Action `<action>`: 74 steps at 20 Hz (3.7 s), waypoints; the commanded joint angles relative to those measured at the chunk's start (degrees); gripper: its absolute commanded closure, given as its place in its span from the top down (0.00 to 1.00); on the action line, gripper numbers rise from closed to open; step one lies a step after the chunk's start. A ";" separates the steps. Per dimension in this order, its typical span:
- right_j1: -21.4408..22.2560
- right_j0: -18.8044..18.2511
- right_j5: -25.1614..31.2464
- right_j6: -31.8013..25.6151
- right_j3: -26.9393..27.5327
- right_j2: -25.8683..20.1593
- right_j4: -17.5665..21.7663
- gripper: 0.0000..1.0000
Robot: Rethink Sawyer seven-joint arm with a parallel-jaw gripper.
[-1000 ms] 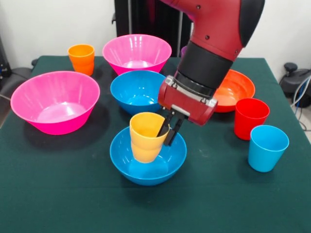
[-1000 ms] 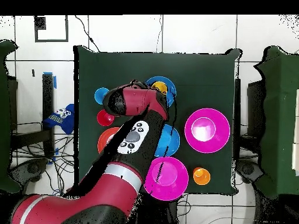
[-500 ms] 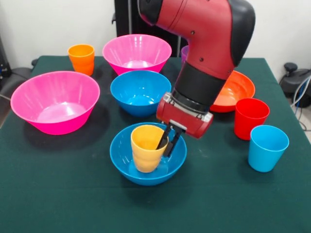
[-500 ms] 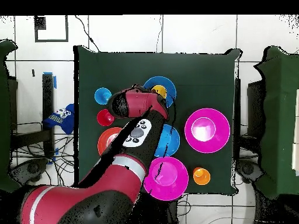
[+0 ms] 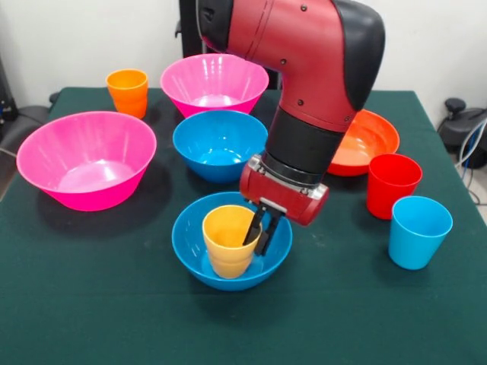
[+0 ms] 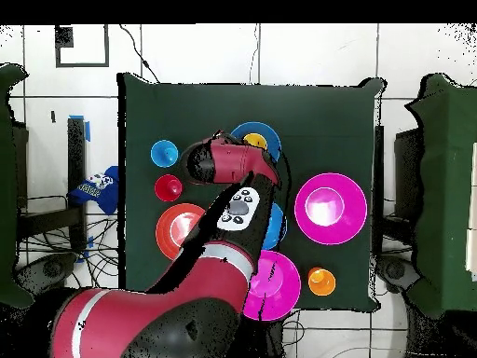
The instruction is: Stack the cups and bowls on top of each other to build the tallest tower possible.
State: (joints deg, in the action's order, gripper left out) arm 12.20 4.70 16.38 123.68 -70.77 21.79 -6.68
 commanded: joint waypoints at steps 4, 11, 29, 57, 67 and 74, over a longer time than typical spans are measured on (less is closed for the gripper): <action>0.08 -1.40 1.74 3.64 -1.59 -9.56 0.33 0.00; 0.83 -2.65 6.07 1.42 -0.86 -11.04 0.30 0.00; 4.31 2.02 14.99 5.12 0.59 -4.65 -0.14 1.00; 6.53 16.82 25.55 23.01 -4.78 7.05 -10.22 1.00; 7.81 14.03 24.06 20.37 -9.05 1.17 -12.75 1.00; 6.43 14.33 21.37 21.01 -8.80 1.00 -13.30 1.00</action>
State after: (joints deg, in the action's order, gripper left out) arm 21.69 19.80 36.64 135.74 -75.17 30.79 -18.68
